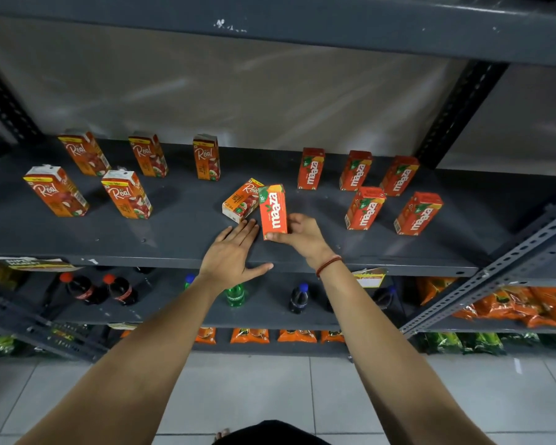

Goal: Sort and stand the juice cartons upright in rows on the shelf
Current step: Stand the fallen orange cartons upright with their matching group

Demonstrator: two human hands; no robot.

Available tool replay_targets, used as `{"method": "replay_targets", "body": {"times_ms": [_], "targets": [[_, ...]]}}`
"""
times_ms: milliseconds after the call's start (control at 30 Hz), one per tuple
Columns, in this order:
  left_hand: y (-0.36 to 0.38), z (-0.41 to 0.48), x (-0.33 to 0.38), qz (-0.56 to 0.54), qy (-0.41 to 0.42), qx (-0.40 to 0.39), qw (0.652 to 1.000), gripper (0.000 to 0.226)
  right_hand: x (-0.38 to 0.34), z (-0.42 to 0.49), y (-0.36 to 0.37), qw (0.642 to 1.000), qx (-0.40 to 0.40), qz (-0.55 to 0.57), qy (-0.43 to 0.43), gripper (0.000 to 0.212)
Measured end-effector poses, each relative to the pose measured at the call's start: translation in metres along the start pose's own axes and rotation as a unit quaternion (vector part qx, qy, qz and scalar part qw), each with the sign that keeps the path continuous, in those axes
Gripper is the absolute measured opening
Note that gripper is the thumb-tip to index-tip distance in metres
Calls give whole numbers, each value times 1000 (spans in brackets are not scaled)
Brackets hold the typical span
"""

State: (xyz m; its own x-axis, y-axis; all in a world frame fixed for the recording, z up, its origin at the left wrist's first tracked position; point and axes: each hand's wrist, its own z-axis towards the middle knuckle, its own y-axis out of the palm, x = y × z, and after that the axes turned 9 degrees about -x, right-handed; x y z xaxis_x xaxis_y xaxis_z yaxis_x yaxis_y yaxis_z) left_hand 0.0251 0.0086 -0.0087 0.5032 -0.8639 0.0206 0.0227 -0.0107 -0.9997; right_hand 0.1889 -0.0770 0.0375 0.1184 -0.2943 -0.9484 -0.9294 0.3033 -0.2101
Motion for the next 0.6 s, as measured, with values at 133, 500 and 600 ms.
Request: {"method": "replay_targets", "body": {"times_ms": [133, 500, 600], "targets": [[-1, -1, 0, -8, 2, -3, 1000, 96, 1, -13, 9, 997, -2, 68, -29, 55], [-2, 0, 1, -11, -1, -2, 1000, 97, -1, -17, 8, 996, -3, 84, -34, 50], [-1, 0, 0, -8, 0, 1, 1000, 96, 0, -13, 5, 996, 9, 81, -32, 51]]}}
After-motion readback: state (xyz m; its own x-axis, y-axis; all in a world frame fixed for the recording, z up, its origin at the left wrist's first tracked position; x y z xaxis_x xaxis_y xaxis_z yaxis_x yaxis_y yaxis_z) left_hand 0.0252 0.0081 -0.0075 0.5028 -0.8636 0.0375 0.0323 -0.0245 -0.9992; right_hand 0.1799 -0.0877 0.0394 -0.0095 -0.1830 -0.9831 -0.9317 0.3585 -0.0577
